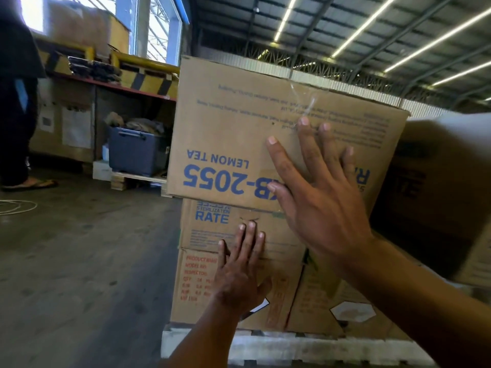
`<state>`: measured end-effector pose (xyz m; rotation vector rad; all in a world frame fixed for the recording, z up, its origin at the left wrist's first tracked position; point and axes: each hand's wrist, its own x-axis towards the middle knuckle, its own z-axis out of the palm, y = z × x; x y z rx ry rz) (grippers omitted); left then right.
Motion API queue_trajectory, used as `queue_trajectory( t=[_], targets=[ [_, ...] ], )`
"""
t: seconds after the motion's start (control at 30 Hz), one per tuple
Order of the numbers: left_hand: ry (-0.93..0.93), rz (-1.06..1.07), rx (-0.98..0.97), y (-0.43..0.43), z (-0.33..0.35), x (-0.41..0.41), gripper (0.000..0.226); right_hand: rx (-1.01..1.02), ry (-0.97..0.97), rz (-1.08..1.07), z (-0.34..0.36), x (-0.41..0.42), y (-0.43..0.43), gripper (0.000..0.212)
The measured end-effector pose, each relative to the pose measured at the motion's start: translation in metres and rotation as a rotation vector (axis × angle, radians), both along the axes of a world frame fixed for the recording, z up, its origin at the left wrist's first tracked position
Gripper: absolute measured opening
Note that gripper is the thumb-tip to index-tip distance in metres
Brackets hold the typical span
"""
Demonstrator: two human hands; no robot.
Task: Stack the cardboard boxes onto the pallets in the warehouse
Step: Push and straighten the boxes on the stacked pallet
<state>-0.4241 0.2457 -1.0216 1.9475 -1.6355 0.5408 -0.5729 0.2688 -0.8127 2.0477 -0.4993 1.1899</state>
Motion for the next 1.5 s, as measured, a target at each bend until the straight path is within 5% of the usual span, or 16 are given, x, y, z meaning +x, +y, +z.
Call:
queue_trajectory(
  t=[0.9, 1.5],
  targets=[
    [-0.031, 0.007, -0.177, -0.009, -0.006, 0.005, 0.095, 0.163, 0.088, -0.163, 0.004, 0.08, -0.096, 0.067],
    [-0.036, 0.053, -0.237, -0.016, -0.012, -0.008, 0.091, 0.411, 0.159, -0.162, 0.02, 0.055, -0.05, 0.069]
  ],
)
